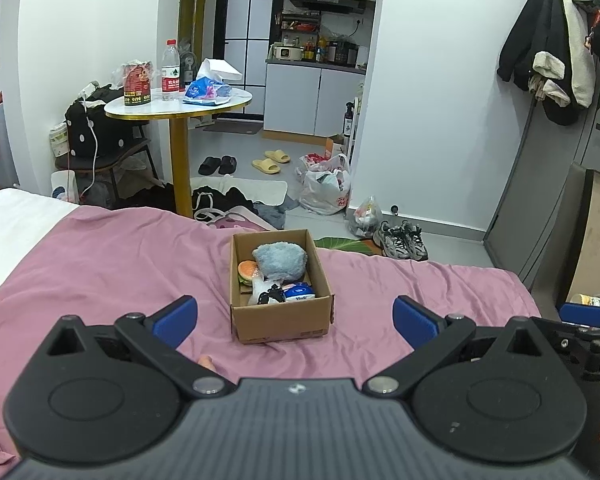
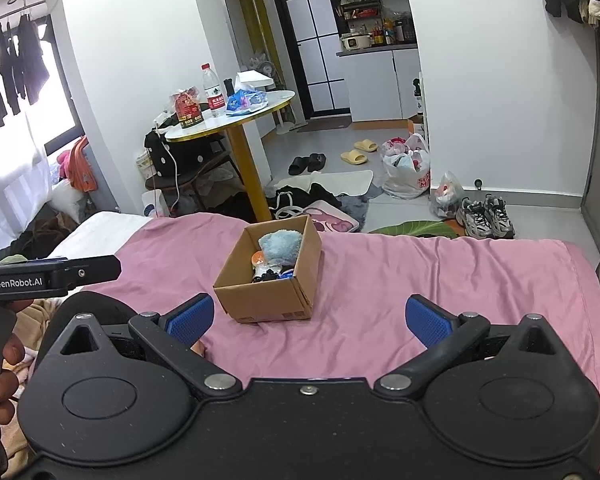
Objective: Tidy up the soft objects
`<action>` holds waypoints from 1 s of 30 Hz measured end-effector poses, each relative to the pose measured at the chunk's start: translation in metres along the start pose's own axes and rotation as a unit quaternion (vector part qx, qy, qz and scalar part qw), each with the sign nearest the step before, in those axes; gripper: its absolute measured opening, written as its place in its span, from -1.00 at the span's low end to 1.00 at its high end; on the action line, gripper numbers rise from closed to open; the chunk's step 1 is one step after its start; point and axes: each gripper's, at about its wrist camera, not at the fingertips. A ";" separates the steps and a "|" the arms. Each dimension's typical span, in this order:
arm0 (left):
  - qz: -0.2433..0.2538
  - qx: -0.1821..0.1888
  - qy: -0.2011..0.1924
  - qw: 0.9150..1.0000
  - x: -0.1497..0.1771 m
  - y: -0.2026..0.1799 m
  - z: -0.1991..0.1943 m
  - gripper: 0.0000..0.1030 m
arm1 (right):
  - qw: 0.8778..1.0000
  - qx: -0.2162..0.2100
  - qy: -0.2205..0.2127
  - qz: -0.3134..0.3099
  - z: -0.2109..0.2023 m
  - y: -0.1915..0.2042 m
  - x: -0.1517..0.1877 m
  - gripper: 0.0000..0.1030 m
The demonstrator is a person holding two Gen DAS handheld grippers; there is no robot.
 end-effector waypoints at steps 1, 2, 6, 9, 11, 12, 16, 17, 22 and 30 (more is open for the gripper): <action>0.002 0.000 0.000 1.000 0.000 0.000 0.000 1.00 | 1.000 0.001 0.000 -0.001 0.000 0.000 0.000 1.00; 0.003 0.000 0.000 1.000 0.000 0.001 0.000 1.00 | 1.000 0.001 0.000 -0.001 0.000 0.000 0.000 1.00; 0.003 -0.001 0.002 1.000 0.001 0.002 0.001 1.00 | 1.000 0.000 0.001 0.000 -0.001 0.000 0.000 1.00; 0.005 -0.002 0.002 1.000 0.001 0.002 0.002 1.00 | 1.000 0.000 0.001 0.000 0.000 0.000 0.000 1.00; 0.006 -0.003 0.002 1.000 0.002 0.002 0.002 1.00 | 1.000 0.000 0.000 -0.001 0.000 0.000 -0.001 1.00; 0.006 -0.002 0.002 1.000 0.002 0.002 0.002 1.00 | 1.000 0.000 0.000 -0.001 0.000 0.000 -0.001 1.00; 0.008 -0.001 0.004 1.000 0.001 0.003 0.002 1.00 | 1.000 0.001 0.000 -0.006 -0.001 0.001 0.000 1.00; 0.008 -0.001 0.004 1.000 0.001 0.003 0.002 1.00 | 1.000 0.001 0.000 -0.006 0.000 0.001 -0.001 1.00; 0.007 -0.001 0.005 1.000 0.001 0.004 0.003 1.00 | 1.000 0.001 0.001 -0.007 0.000 0.002 0.000 1.00; -0.003 0.001 0.008 1.000 0.002 0.010 0.003 1.00 | 1.000 0.002 0.003 -0.009 -0.001 0.003 0.002 1.00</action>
Point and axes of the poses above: each gripper's, at about its wrist camera, not at the fingertips, and z roughly the way its jaws point, y to its left, x to its underside, and after that the axes turned 7 degrees about y, right-handed
